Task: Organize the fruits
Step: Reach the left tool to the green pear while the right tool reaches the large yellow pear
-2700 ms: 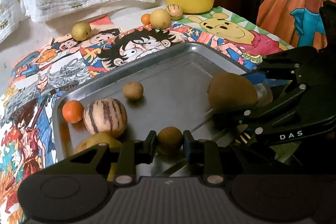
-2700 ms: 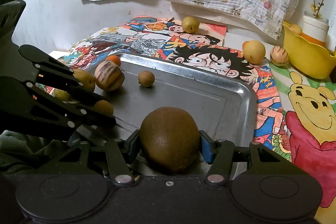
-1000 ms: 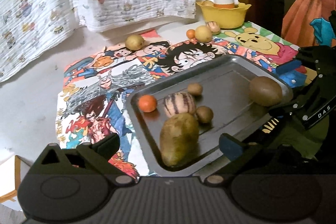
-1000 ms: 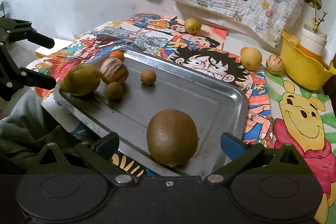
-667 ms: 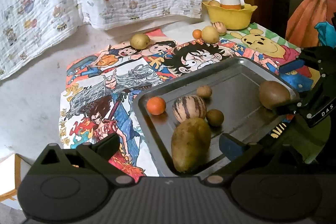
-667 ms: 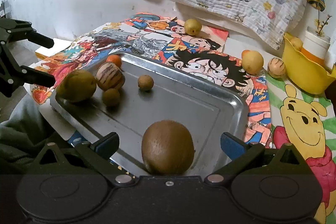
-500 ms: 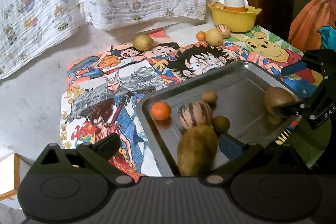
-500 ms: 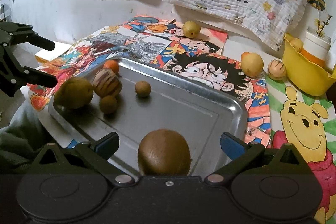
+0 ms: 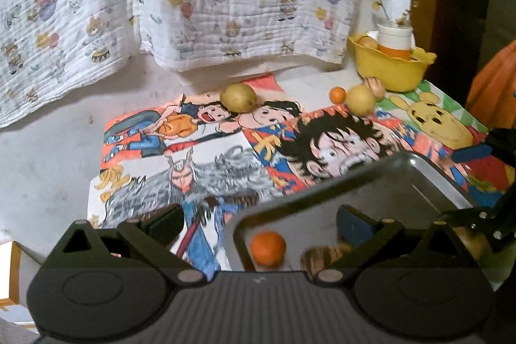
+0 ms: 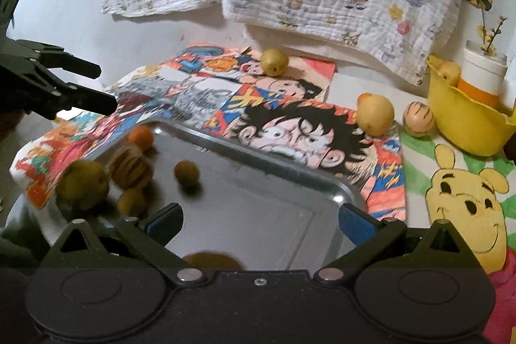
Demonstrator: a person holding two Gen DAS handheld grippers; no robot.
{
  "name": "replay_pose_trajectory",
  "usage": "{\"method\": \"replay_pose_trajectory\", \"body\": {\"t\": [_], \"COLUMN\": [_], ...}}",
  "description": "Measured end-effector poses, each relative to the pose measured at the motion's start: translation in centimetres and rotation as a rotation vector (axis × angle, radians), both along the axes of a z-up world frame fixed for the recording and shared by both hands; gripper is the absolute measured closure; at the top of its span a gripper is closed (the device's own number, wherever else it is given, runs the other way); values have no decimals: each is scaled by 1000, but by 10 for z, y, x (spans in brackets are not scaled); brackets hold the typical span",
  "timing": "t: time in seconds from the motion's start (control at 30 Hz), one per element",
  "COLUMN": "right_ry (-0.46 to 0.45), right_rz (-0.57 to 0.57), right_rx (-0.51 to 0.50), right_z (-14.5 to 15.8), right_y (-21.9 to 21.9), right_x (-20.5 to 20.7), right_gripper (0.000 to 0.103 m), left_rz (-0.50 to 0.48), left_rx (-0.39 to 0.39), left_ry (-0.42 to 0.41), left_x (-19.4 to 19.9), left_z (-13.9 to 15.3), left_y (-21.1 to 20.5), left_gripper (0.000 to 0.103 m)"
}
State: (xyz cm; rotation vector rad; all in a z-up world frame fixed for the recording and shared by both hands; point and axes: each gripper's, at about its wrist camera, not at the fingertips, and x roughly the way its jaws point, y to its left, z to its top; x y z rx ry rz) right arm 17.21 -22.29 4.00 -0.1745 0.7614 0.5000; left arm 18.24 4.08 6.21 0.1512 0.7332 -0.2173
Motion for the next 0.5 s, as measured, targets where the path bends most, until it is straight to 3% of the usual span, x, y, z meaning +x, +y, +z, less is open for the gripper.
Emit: {"method": "replay_pose_trajectory", "body": {"t": [0.5], "right_ry": [-82], "right_rz": [-106], "right_rx": [35], "right_z": [12], "right_y": [-2], "right_x": [85], "right_gripper": [1], "left_rz": [-33], "left_rx": [-43], "left_ry": [3], "left_x": [87], "left_z": [-11], "left_y": [-19], "left_gripper": [1]}}
